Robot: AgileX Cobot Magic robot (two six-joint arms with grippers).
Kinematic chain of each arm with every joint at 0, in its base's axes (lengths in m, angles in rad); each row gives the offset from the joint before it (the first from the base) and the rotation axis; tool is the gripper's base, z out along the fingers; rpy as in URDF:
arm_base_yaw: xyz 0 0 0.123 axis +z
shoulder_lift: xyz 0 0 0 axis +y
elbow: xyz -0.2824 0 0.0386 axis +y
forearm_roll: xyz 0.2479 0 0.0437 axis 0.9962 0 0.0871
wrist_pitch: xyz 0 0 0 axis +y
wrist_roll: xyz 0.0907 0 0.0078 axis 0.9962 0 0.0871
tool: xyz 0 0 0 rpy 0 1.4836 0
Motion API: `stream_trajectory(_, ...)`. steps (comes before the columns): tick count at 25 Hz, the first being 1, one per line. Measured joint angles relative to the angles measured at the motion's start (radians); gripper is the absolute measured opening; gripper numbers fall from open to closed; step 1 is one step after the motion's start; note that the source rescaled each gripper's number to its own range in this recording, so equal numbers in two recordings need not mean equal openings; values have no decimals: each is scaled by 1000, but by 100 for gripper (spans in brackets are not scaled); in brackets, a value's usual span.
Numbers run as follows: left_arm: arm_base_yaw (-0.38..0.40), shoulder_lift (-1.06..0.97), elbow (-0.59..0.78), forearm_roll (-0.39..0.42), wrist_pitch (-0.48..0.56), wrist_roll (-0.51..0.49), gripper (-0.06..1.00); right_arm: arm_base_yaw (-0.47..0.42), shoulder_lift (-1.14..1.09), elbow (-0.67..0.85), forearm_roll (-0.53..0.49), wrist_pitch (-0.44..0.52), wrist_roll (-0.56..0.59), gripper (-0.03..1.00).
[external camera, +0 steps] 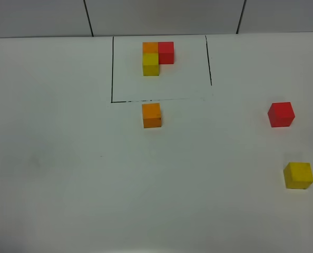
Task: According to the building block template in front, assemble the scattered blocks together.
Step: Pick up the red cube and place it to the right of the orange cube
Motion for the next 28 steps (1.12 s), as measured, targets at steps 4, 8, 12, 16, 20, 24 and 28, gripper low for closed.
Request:
stream_trajectory(4, 0, 0, 0, 0, 0, 0, 63, 0, 72, -30, 0, 2, 0, 77)
stream_trajectory(8, 0, 0, 0, 0, 0, 0, 63, 0, 321, -89, 0, -20, 1, 79)
stream_trajectory(12, 0, 0, 0, 0, 0, -1, 63, 0, 672, -173, 3, -123, 1, 90)
stream_trajectory(16, 0, 0, 0, 0, 0, -1, 63, 0, 1043, -301, 7, -210, 0, 98)
stream_trajectory(20, 0, 0, 0, 0, 0, -1, 63, 0, 1347, -455, 36, -263, -30, 100)
stream_trajectory(24, 0, 0, 0, 0, 0, -8, 63, 0, 1581, -599, 83, -273, -89, 100)
stream_trajectory(28, 0, 0, 0, 0, 0, -2, 63, 0, 1735, -700, 124, -281, -160, 99)
